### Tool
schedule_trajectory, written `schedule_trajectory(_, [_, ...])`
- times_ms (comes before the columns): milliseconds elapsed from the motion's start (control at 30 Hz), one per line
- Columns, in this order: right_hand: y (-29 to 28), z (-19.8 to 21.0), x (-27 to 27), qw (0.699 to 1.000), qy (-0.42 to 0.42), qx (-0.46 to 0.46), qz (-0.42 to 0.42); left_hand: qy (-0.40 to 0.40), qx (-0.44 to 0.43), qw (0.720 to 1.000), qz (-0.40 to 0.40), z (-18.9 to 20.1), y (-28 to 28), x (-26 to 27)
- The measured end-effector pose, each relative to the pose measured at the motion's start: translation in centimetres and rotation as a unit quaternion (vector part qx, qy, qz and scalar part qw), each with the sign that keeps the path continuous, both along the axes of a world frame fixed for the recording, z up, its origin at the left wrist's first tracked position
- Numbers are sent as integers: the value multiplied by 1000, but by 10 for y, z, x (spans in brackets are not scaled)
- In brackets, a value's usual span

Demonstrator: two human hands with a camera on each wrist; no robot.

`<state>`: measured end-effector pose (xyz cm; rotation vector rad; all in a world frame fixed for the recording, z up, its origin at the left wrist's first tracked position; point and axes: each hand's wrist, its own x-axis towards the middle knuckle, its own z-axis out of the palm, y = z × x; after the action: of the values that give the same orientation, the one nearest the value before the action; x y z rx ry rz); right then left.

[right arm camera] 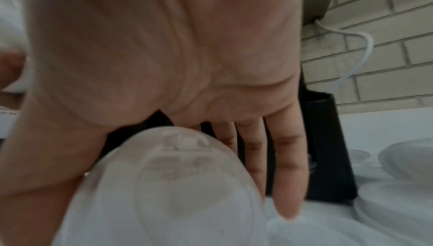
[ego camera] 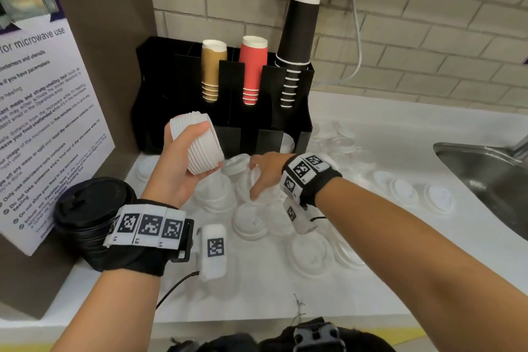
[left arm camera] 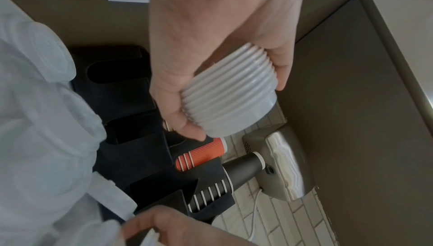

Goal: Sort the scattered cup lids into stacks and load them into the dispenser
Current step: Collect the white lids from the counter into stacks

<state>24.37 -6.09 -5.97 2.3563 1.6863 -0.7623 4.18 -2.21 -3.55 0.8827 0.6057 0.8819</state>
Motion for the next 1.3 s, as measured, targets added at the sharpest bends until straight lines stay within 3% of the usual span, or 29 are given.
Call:
schedule_trajectory(233, [-10, 19, 45, 986, -125, -106, 12, 3, -2, 1000, 11, -1, 5, -9])
schedule_trajectory(533, [-32, 55, 69, 995, -39, 79, -53, 13, -14, 1000, 18, -6, 13, -7])
schedule_trajectory(667, [-30, 45, 38, 998, 17, 62, -19, 16, -14, 1000, 1, -8, 12, -1])
schedule_trajectory(900, [-13, 1, -3, 1000, -11, 19, 12, 47, -10, 999, -21, -14, 6, 9])
schedule_trajectory(1133, [-19, 8, 2, 997, 50, 52, -36, 56, -19, 998, -37, -19, 2, 11])
schedule_trajectory(1200, [-32, 21, 11, 979, 139, 117, -91, 58, -24, 997, -47, -19, 0, 10])
schedule_trajectory(1233, [-40, 25, 12, 955, 211, 165, -124, 60, -26, 996, -56, -19, -2, 11])
schedule_trajectory(1300, [-56, 29, 7, 880, 356, 261, -174, 65, -29, 994, -80, -18, -9, 16])
